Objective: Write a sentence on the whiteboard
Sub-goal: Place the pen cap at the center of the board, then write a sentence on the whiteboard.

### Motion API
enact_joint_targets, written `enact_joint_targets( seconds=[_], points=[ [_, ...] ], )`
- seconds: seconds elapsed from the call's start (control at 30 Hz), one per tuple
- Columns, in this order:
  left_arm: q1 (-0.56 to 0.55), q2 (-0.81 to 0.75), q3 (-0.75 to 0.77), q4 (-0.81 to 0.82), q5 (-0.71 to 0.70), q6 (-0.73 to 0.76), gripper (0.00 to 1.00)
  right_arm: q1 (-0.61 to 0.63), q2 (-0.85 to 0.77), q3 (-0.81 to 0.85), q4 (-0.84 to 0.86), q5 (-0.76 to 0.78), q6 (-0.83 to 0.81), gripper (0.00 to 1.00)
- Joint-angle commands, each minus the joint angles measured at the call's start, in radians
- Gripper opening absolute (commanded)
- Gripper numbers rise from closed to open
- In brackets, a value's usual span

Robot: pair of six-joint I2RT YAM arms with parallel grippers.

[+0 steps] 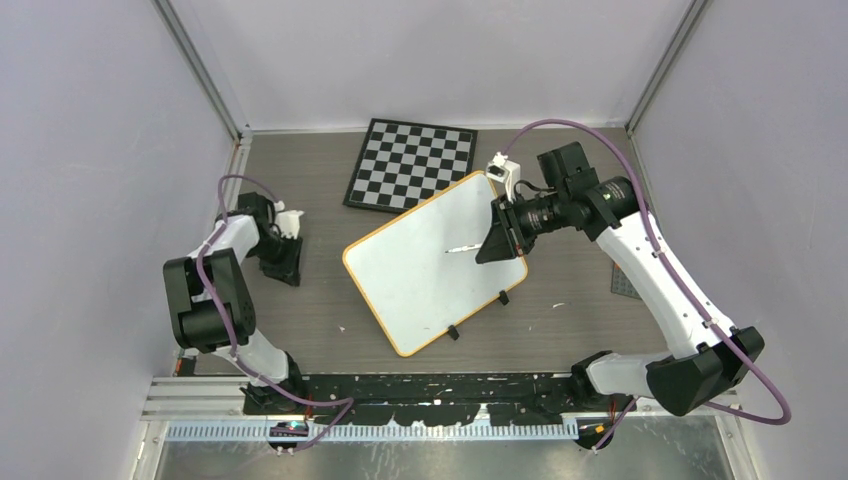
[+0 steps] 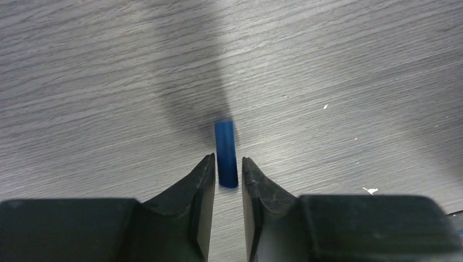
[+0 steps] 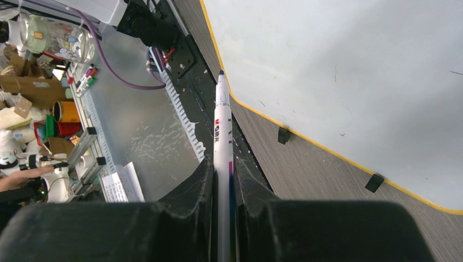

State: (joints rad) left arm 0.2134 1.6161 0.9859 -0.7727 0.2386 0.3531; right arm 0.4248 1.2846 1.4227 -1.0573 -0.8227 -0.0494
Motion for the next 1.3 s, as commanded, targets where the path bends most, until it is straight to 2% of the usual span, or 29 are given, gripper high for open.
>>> enact_joint_targets(
  seconds=[0.0, 0.27, 0.4, 0.47, 0.57, 0.7, 0.77, 0.93, 1.07, 1.27],
  points=[
    [-0.016, 0.004, 0.003, 0.018, -0.001, 0.019, 0.29, 0.015, -0.030, 0.022, -0.007, 0.026, -0.028, 0.00],
    [-0.025, -0.038, 0.049, -0.058, 0.058, 0.013, 0.41, 0.043, -0.022, 0.052, -0.026, 0.067, -0.067, 0.00],
    [-0.023, -0.141, 0.141, -0.141, 0.173, 0.007, 0.53, 0.042, -0.015, 0.074, -0.042, 0.066, -0.090, 0.00],
    [-0.021, -0.179, 0.222, -0.189, 0.254, 0.001, 0.56, 0.043, -0.017, 0.084, -0.046, 0.065, -0.096, 0.00],
    [-0.015, -0.197, 0.384, -0.272, 0.449, -0.005, 0.60, 0.042, -0.029, 0.091, -0.043, 0.068, -0.098, 0.00],
    [-0.028, -0.154, 0.568, -0.314, 0.814, -0.107, 0.63, 0.034, -0.047, 0.090, -0.032, 0.076, -0.090, 0.00],
    [-0.070, -0.123, 0.606, -0.298, 0.901, -0.158, 0.64, 0.027, -0.052, 0.091, -0.029, 0.081, -0.086, 0.00],
    [-0.249, -0.071, 0.627, -0.202, 0.877, -0.236, 0.67, 0.024, -0.064, 0.096, -0.031, 0.099, -0.078, 0.00],
    [-0.328, -0.030, 0.636, -0.152, 0.863, -0.262, 0.67, 0.025, -0.074, 0.092, -0.043, 0.106, -0.076, 0.00],
    [-0.434, 0.041, 0.650, -0.173, 0.797, -0.240, 0.68, 0.026, -0.078, 0.088, -0.056, 0.109, -0.073, 0.00]
  ],
)
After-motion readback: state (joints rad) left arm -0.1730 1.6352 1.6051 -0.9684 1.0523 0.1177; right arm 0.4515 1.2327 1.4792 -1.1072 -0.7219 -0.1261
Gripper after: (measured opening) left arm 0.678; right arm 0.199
